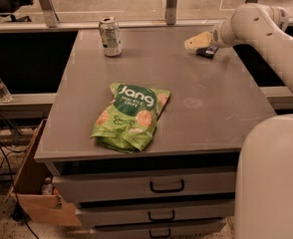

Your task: Move rxbar blueberry near green rice chip bag

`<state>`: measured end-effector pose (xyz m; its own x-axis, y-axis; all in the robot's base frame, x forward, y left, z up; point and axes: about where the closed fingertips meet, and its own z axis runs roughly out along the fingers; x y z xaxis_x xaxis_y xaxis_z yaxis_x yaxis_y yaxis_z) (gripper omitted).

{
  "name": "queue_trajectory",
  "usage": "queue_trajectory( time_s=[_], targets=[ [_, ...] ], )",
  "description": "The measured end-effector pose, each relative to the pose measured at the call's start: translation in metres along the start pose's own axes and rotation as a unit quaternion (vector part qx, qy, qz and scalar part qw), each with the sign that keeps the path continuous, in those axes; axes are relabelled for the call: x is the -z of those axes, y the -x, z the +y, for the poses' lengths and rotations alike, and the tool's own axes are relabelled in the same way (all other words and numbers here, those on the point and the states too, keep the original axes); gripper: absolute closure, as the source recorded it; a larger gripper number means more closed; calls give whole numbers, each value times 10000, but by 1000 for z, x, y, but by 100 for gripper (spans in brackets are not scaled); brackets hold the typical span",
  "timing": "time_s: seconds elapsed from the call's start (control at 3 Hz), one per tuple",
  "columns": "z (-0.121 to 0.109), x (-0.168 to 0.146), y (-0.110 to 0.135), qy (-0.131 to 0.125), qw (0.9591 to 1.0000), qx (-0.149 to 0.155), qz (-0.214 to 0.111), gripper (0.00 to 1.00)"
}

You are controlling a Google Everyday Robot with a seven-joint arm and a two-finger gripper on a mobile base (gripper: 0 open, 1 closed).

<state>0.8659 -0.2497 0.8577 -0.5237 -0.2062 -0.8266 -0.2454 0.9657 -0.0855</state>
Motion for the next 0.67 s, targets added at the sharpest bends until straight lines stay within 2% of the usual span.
queue_trajectory(
  time_s=[0.33,0.67],
  targets=[
    [-6,-13,-6,-222,9997,-83,22,16],
    [-8,-15,-8,-352,9993,-85,-68,47]
  ],
)
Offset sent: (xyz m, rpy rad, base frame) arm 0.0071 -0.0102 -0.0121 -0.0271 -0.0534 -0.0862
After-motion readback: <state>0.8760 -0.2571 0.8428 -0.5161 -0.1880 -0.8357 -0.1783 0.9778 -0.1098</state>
